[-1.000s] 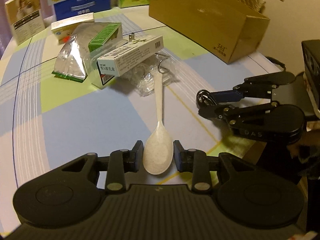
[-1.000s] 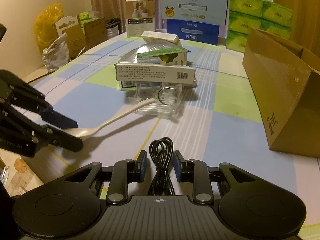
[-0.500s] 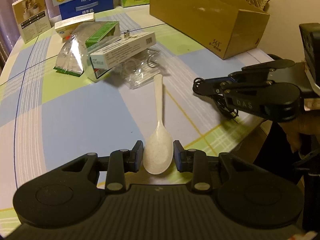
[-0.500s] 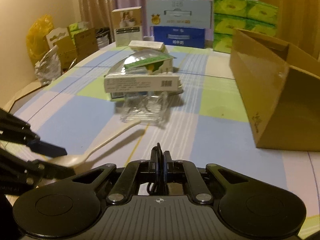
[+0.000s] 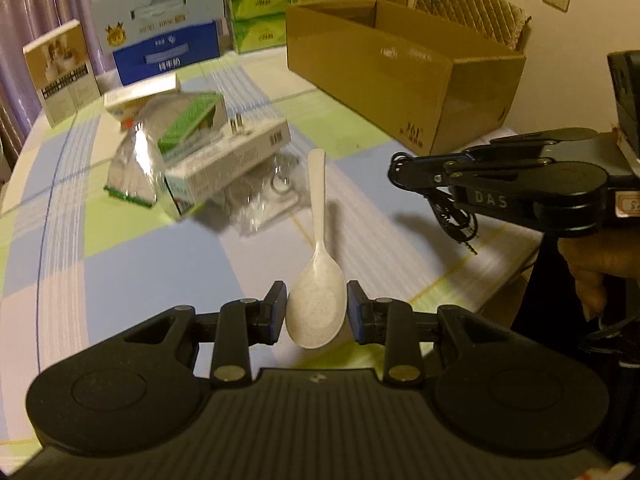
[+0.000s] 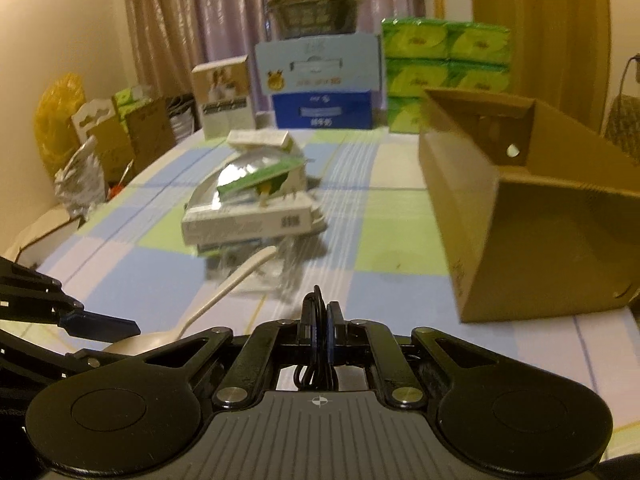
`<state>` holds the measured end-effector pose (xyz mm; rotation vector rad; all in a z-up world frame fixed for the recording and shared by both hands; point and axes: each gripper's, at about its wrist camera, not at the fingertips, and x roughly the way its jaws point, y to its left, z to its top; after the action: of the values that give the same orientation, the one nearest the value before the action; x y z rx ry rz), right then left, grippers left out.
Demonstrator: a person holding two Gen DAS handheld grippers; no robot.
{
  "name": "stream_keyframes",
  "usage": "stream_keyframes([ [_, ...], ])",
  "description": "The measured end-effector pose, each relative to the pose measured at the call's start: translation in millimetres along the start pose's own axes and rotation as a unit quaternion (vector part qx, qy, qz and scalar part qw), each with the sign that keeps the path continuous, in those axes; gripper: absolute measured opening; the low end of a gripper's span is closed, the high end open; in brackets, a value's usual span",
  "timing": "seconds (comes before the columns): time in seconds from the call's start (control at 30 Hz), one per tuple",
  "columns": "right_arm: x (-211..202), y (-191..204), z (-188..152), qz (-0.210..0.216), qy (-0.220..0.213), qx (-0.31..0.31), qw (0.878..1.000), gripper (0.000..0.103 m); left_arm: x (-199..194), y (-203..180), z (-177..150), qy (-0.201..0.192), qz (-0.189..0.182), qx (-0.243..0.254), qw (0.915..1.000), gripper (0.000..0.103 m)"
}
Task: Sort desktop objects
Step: 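Lift the cable with the right tool while the left tool lifts the spoon, then lower the spoon into the cardboard box and open the left tool while the right tool releases the cable there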
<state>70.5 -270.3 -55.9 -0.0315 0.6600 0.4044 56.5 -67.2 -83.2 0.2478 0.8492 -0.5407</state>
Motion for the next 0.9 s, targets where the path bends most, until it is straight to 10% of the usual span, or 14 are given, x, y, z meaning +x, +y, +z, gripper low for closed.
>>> stream_keyframes([
  [0.4,-50.6,-36.0,58.6,-0.037,-0.075,0.031,0.996,0.002,-14.7,-22.4,74.7,-0.065,-0.006,0.028,0.9974,0.027],
  [0.9,-59.1,-182.1,146.7,-0.076,-0.121,0.125,0.982,0.002,41.3,-81.3,214.2,-0.110,-0.057,0.020,0.9920,0.027],
])
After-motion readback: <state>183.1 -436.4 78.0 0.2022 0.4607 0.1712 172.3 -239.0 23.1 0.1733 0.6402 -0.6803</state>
